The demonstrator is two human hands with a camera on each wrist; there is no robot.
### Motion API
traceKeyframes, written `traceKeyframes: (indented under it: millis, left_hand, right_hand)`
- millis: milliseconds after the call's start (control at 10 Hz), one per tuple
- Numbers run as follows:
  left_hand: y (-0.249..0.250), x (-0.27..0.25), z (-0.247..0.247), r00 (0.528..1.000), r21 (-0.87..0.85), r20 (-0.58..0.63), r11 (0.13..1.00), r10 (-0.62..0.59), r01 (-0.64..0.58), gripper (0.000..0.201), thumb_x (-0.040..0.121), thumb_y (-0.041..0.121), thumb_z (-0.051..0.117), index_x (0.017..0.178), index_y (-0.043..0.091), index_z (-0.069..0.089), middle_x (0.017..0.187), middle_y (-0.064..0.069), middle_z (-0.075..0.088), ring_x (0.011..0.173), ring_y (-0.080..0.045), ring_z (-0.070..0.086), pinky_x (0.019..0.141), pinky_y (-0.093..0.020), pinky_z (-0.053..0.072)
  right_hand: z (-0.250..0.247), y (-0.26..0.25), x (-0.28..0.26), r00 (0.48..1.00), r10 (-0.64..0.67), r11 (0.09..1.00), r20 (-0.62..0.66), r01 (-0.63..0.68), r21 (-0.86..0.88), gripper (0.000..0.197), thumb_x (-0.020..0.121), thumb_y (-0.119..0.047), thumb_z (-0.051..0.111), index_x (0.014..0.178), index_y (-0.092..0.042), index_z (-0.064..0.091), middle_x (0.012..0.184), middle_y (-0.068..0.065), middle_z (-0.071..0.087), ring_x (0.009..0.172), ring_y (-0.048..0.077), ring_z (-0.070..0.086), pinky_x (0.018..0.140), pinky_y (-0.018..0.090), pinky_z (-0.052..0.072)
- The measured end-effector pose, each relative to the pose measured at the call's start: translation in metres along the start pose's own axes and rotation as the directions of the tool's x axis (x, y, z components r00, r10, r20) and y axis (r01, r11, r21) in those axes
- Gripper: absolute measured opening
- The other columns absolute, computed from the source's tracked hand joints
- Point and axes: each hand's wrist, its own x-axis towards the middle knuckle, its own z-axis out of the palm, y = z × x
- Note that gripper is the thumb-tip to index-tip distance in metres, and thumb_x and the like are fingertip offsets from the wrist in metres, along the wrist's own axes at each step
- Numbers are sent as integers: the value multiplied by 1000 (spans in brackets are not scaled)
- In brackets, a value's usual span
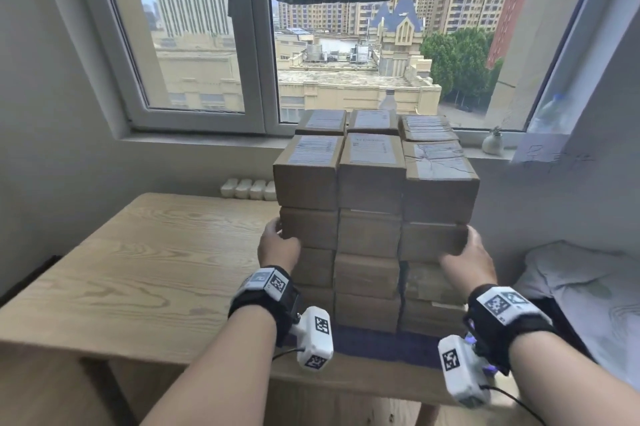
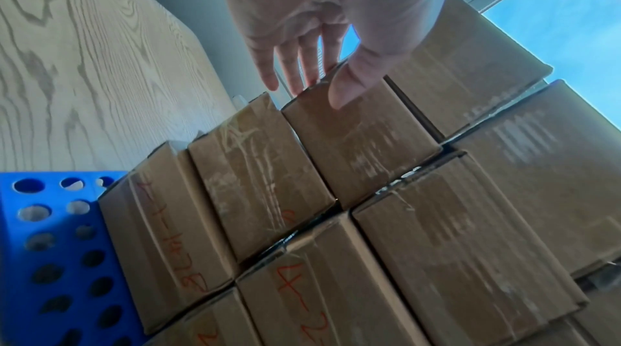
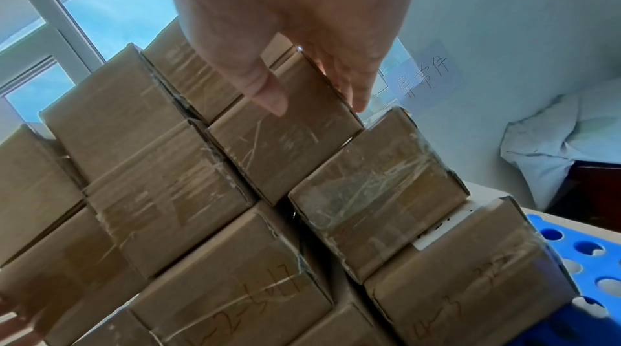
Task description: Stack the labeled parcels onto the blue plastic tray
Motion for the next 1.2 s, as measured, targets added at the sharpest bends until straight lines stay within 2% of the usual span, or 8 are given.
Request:
traceKeyframes:
  millis: [300, 500, 600, 700, 800, 900, 1000, 1200]
  left_hand:
    - [-7, 24, -7, 997, -9, 68, 999, 38, -37, 48, 78, 3, 57, 125, 15, 65, 118, -2, 70, 109, -22, 65, 98, -36, 50]
    - [-27, 52, -11, 965, 35, 262, 999, -25, 17, 75, 67, 7, 60, 140, 15, 52, 135, -2, 58, 119, -22, 59, 101, -46, 50]
    - [-25, 41, -14, 958, 55, 285, 998, 25, -42, 57, 68, 9, 60, 123, 17, 66, 115, -3, 71, 95, -19, 66, 87, -38, 55]
    - [-21, 33, -17, 960, 52, 281, 998, 6, -21, 56, 72, 9, 60, 127, 17, 63, 100, -1, 71, 85, -19, 62, 77, -28, 47]
    - [-27, 30, -17, 955, 85, 296, 996, -7, -19, 81, 52, 17, 50, 132, 18, 61, 69, 7, 64, 66, -15, 57, 69, -25, 44]
    - [-21, 24, -21, 974, 182, 228, 983, -5, -38, 67, 73, 12, 56, 139, 19, 54, 102, -3, 70, 95, -22, 64, 83, -29, 47]
    - [-2, 19, -34, 996, 287, 45, 954, 79, -89, 51, 87, 13, 61, 137, 15, 51, 139, -11, 52, 127, -28, 49, 100, -34, 40]
    - [49, 27, -47, 958, 225, -64, 939, 280, -259, 53, 81, 3, 55, 133, 14, 49, 134, -11, 52, 120, -29, 51, 98, -34, 41]
  right_hand:
    - [9, -3, 4, 997, 58, 998, -50, -56, 36, 53, 81, -13, 59, 132, -15, 47, 127, 14, 61, 118, 34, 56, 99, 37, 41]
    - [10, 1, 5, 990, 110, 993, -91, -106, 48, 35, 78, -10, 56, 112, -16, 55, 110, 12, 68, 102, 34, 62, 88, 36, 45]
    - [16, 8, 2, 987, 130, 991, -92, -127, 40, 21, 78, -14, 58, 99, -12, 57, 100, 13, 70, 96, 34, 64, 81, 34, 44]
    - [26, 27, 11, 989, 124, 992, -76, -122, 34, 38, 66, -34, 58, 97, -14, 60, 93, 8, 72, 93, 32, 67, 82, 37, 49]
    - [30, 43, 20, 991, 113, 993, -74, -112, 28, 45, 57, -40, 52, 94, -16, 60, 91, 4, 73, 92, 32, 68, 86, 40, 53]
    - [19, 12, -8, 990, 111, 992, -92, -116, -53, 6, 73, -19, 56, 78, -15, 52, 85, 13, 65, 85, 36, 59, 80, 36, 44]
    - [9, -4, -18, 993, 99, 978, -63, -108, -180, 16, 84, -15, 57, 97, -11, 64, 103, 22, 68, 103, 40, 61, 81, 34, 41]
    - [-10, -50, -29, 996, -13, 940, -90, -18, -340, 19, 85, -20, 55, 96, -19, 71, 110, 16, 69, 104, 36, 61, 84, 33, 46]
